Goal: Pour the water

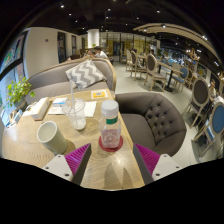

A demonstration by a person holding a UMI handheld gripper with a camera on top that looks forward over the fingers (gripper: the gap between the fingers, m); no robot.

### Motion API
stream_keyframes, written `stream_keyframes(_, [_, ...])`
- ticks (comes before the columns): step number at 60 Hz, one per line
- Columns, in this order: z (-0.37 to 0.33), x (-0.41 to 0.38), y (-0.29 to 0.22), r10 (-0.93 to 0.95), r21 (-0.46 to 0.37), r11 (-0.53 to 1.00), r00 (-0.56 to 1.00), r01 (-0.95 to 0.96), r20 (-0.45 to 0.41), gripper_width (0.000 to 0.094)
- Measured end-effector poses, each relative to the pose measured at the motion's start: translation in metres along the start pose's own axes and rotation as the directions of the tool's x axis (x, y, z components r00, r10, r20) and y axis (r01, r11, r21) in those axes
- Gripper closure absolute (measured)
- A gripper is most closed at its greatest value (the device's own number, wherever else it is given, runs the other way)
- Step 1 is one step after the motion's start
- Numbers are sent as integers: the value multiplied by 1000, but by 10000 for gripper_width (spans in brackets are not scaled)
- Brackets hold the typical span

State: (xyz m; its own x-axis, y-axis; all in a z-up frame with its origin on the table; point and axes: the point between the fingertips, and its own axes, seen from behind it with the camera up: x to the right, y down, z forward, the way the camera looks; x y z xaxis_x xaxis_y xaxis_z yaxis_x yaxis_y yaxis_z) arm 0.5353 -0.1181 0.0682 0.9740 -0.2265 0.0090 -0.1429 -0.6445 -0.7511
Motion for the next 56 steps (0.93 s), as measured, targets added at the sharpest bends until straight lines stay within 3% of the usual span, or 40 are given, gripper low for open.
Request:
stream_keyframes(25, [-178, -20, -11, -6, -28, 1000, 1000, 5, -17, 77])
stream_keyframes(56, [-210, -38, -6, -53, -30, 998, 999, 52, -7, 76])
